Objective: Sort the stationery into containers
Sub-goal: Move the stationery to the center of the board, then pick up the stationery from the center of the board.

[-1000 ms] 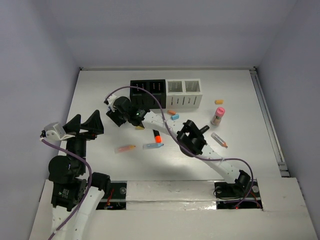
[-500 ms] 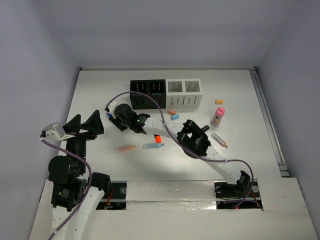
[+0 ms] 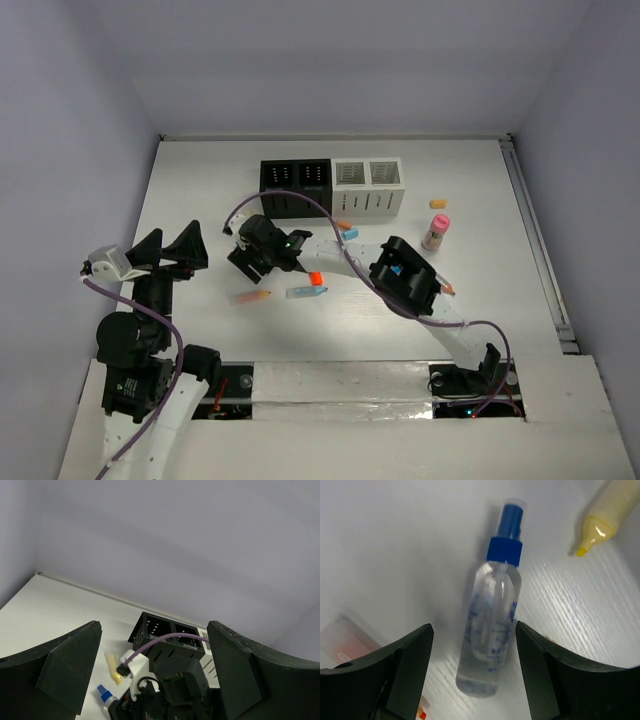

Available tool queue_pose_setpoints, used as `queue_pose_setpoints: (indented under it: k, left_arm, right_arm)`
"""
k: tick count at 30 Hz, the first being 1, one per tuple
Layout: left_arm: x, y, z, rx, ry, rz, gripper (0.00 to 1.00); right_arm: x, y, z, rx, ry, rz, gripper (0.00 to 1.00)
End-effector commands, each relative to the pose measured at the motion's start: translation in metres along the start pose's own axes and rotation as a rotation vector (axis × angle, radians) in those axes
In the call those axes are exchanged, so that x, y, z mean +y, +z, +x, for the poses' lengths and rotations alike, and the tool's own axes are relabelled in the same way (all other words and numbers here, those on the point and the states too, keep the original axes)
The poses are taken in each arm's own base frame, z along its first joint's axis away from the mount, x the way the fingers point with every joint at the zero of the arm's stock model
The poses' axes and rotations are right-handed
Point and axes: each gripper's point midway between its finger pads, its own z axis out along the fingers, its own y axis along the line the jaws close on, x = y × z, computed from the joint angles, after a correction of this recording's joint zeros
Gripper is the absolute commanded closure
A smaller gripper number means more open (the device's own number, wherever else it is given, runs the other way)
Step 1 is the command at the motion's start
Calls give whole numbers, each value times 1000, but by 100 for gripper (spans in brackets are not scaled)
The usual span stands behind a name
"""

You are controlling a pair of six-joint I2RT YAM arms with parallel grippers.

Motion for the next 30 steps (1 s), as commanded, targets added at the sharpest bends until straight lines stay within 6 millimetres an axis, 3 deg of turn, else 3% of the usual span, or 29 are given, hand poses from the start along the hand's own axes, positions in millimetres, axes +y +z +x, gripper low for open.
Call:
queue_pose_setpoints:
  k: [1,7,11,14,16,17,19,20,23,24,25,27,29,30]
  left_arm:
    - [-11,-2,-17,-53,-24,49,15]
    - [-12,-2,-14,-41,-25,55,15]
    - [-12,-2,-13,-41,-23,53,15]
    - [-12,-3,-15,-45,-24,55,15]
    - [-12,-2,-13,-39,-22,54,15]
    - [-12,-2,-13,-37,-22,53,15]
    - [-12,-2,-12,-36,-23,53,15]
    - [-12,-1,-12,-36,-23,53,15]
    - [-11,0,-10,-30,-23,51,15]
    - [-12,0,-10,-29,-22,52,15]
    - [-11,0,-9,-26,-23,49,15]
    - [-11,1,-9,-25,-21,45,15]
    - [-10,1,-8,-22,-20,44,15]
    - [-11,1,-8,-22,-22,44,15]
  right_arm:
    - [10,8,-21,-22,1,-34,27]
    - [4,29,-25,-13,-45,-1,29]
    - [-2,32,-19,13,-53,33,38]
    - [-8,33,-21,7,-67,67,37]
    - [-9,34,-26,5,-77,70,45]
    - [-10,33,-33,-8,-76,73,61]
    - [-9,32,-43,-37,-70,71,76]
    - [-9,29,-51,-63,-63,73,83]
    - [-6,9,-103,-236,-19,64,86]
    - [-13,-2,-133,-349,11,60,87]
    - [-14,-6,-138,-382,69,40,88]
    - [-26,-51,-195,-586,160,-13,93]
    - [-31,-91,-221,-704,196,-36,96]
    - [-44,-114,-244,-824,215,-22,96]
